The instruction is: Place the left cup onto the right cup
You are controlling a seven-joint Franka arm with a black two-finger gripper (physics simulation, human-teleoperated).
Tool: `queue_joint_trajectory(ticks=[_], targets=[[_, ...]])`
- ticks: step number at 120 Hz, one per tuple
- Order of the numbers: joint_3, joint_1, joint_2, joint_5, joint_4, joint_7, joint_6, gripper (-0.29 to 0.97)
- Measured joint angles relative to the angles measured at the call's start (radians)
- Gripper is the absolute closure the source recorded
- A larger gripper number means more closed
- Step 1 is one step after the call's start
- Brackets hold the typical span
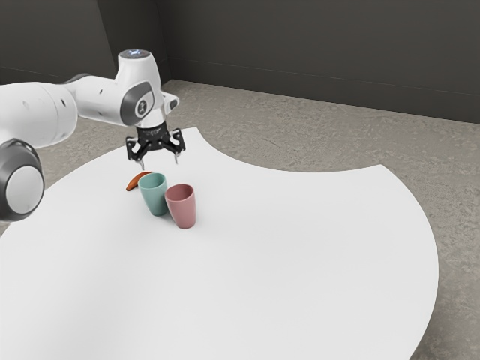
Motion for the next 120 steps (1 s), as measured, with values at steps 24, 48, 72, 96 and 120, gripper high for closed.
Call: queue_joint_trajectory(ticks=[24,48,72,96,120], targets=[[-0.002,0.002,0.013,0.003,-0.004,-0.033,0.015,0.01],[-0.005,0.003,0.039,0.009,-0.003,-0.065,0.039,0.01],[-0.006,0.003,0.06,0.01,0.003,-0.089,0.063,0.01],[-0.006,0.004,0.08,0.01,0.01,-0.105,0.076,0.02],[-0.006,0.005,0.096,0.006,0.011,-0.117,0.1,0.04]])
